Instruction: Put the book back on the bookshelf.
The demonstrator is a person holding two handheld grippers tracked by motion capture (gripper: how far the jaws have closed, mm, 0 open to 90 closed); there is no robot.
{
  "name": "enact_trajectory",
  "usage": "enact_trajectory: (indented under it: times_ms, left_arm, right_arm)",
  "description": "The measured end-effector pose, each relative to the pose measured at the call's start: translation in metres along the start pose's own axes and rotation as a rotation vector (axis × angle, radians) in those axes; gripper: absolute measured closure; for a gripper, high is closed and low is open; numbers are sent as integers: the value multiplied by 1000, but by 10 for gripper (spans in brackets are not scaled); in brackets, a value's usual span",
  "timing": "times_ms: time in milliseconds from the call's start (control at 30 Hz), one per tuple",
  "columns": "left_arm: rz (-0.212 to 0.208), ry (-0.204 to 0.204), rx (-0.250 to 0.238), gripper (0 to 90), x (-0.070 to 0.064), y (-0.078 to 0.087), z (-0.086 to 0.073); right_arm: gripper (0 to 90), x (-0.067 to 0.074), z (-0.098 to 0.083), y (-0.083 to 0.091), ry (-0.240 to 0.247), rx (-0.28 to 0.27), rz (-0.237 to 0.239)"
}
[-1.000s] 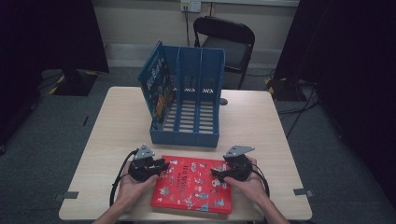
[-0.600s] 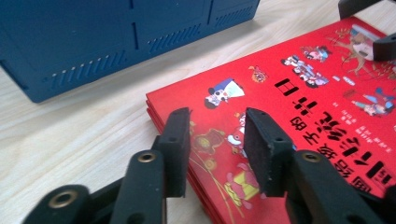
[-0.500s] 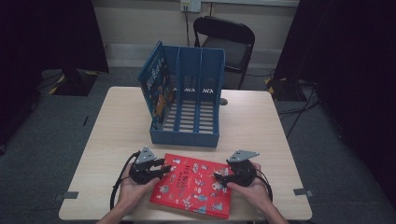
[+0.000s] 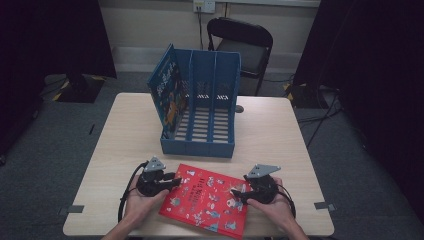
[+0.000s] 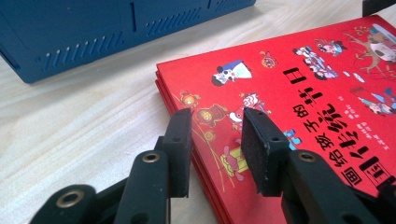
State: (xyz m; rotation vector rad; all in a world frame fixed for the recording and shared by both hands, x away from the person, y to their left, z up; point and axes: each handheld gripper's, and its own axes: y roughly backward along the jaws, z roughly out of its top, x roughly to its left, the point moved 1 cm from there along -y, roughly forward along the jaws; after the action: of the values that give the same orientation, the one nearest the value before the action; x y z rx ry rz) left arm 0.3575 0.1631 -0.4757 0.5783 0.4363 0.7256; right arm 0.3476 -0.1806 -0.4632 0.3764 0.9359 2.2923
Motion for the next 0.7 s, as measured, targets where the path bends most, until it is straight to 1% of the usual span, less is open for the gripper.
enact_trajectory:
  times_ms: [33,100,167,200,267,300,333,367,433,467,500,600,700]
  left_arm:
    - [1,-9,2,645,0,-1,1]
    - [10,-12,1,669,0,-2,3]
    - [37,-32,-7,703,-2,-6,7]
    - [44,-46,-6,703,-3,-10,10]
    - [32,-46,-9,702,-4,-16,14]
    - [29,-45,-8,704,-3,-17,15]
    - [20,-36,-23,706,-2,-20,15]
    - [11,-36,-28,707,-2,-21,16]
    - [6,-47,-31,707,-1,-23,17]
    - [-4,-50,-38,706,0,-24,17]
    - [-7,-53,-32,706,1,-24,18]
    - [-4,-67,-13,705,1,-28,24]
    - [3,-73,-15,712,1,-34,29]
  right_arm:
    - [312,1,0,1,3,2,1]
    - [358,2,0,2,9,-2,6]
    - [404,4,1,2,22,0,13]
    - [421,5,1,2,26,-1,15]
    - [437,5,3,0,22,2,47]
    - [436,5,4,-1,19,1,62]
    - [436,6,6,-3,22,0,66]
    - [435,7,7,-4,29,1,67]
    - [436,9,10,-5,33,-5,74]
    - [442,9,11,-5,29,-13,87]
    - [442,9,12,-5,23,-22,99]
    - [435,11,16,-7,32,-26,106]
    - [416,11,19,-10,35,-27,105]
